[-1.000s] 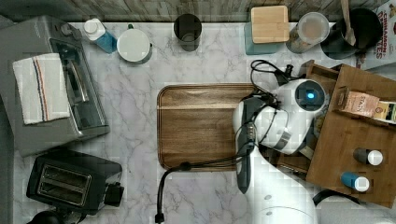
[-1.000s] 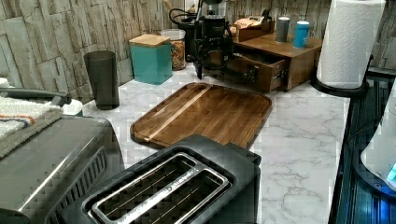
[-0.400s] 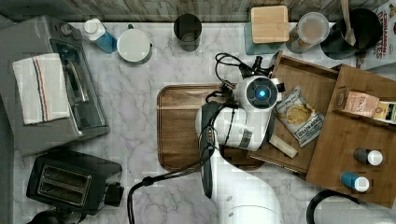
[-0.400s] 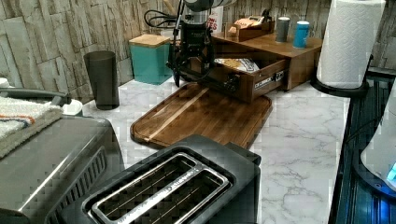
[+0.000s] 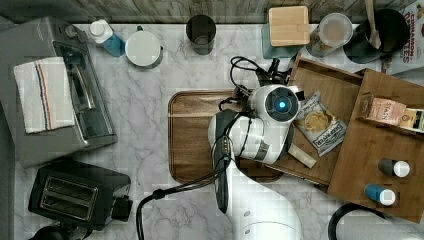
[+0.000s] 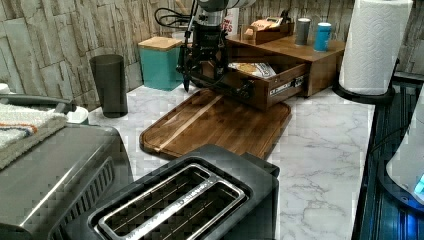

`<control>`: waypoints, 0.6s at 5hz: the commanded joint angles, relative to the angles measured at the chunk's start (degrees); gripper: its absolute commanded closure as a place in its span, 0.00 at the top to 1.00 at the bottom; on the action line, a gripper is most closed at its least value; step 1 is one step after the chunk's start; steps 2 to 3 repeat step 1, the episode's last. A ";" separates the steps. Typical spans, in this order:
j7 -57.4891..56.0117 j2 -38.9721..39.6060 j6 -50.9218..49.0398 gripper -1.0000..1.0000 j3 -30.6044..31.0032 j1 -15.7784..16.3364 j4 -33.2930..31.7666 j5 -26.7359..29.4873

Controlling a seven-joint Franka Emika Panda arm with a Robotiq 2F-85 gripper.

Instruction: Open the drawer.

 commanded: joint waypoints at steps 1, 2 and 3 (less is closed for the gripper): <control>-2.14 -5.89 -1.39 1.00 10.20 5.16 -1.69 5.13; -2.14 -5.89 -1.39 1.00 10.20 5.16 -1.69 5.13; -2.14 -5.89 -1.39 1.00 10.20 5.16 -1.69 5.13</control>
